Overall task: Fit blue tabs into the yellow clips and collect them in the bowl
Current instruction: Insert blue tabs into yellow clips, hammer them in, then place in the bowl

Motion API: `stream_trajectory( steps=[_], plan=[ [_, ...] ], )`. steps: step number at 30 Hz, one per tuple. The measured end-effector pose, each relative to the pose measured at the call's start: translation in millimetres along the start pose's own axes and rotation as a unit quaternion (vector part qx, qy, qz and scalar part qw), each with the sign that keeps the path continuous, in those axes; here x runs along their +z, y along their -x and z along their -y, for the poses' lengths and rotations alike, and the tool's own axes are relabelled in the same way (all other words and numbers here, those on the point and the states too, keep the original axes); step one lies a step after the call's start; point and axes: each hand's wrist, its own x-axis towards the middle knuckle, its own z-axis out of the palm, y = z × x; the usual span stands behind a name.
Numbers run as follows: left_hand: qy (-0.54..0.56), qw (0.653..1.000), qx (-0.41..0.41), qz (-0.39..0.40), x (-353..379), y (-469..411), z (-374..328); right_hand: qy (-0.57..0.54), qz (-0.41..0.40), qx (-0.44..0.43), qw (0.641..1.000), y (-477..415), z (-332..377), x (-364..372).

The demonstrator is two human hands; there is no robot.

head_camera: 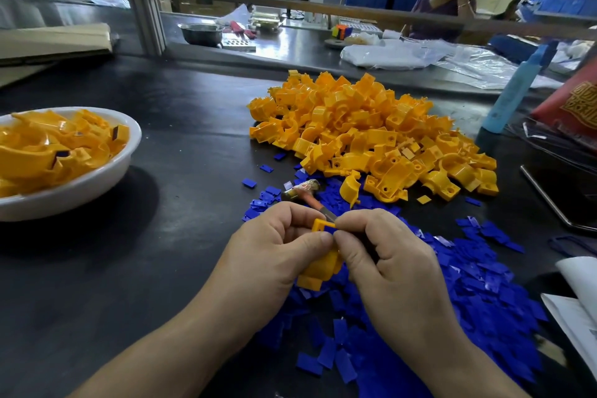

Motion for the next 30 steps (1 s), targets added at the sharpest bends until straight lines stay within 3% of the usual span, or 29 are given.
stream_trajectory(
  steps=[10,17,20,30],
  plan=[
    [0.043,0.999,-0.014,0.022,-1.0,0.9,-2.4,0.015,-0.027,-0.119,0.992,-1.4,-1.2,-3.7],
    [0.027,0.999,-0.007,0.018,-3.1,0.9,-1.6,-0.045,0.018,0.045,0.998,-1.4,1.2,-3.3],
    [0.011,1.000,-0.003,0.013,-3.6,0.3,-0.3,-0.152,0.068,0.107,0.980,-0.9,2.4,-3.8],
    [0.009,1.000,0.001,0.028,-4.9,1.5,0.2,-0.219,0.058,0.113,0.967,-0.4,7.6,-7.1]
  ],
)
